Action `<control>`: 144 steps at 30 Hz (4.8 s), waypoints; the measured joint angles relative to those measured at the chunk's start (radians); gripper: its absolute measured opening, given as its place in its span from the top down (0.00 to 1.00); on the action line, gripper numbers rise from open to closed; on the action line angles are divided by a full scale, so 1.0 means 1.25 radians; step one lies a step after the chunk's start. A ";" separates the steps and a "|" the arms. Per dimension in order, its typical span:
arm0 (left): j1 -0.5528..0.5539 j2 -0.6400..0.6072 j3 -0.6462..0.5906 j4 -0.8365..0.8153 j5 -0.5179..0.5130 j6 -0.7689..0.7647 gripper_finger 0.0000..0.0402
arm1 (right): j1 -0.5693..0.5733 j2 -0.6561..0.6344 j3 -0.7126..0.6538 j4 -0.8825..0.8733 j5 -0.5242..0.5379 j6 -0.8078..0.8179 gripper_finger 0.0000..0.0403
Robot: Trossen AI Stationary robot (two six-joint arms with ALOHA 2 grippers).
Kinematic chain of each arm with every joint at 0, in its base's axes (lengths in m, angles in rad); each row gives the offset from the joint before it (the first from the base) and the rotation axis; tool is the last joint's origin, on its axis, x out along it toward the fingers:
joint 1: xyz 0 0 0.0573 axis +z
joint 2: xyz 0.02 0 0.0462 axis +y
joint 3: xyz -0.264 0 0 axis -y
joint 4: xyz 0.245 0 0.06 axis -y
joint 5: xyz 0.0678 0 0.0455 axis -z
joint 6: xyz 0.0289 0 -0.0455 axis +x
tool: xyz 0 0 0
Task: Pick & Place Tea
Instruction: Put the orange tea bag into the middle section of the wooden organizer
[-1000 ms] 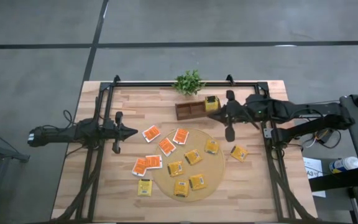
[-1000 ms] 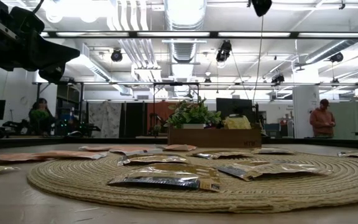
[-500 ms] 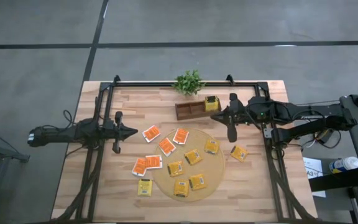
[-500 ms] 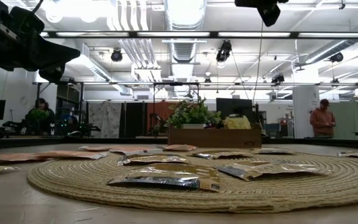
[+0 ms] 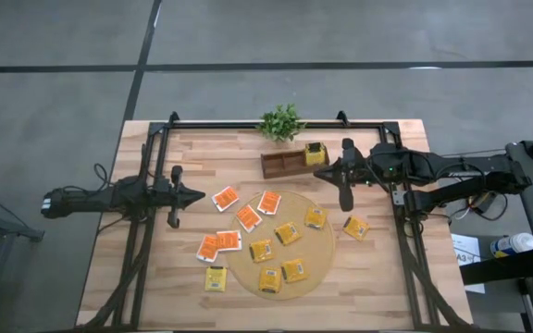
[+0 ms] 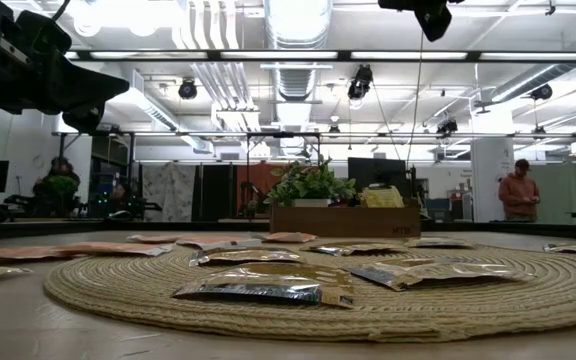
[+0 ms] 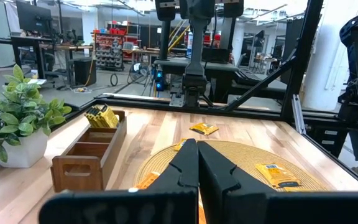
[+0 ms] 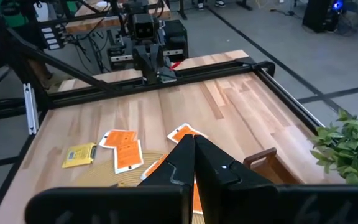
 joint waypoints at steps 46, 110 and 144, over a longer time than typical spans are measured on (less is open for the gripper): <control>0.000 0.000 0.000 0.001 0.000 0.000 1.00 | 0.000 0.062 0.123 -0.497 -0.160 -0.053 0.98; 0.000 0.000 0.000 0.001 0.001 0.000 1.00 | 0.135 0.406 -0.113 -0.538 -0.116 0.403 0.35; 0.000 0.000 0.000 0.001 0.001 0.000 1.00 | 0.134 0.403 -0.189 -0.424 -0.155 0.386 0.64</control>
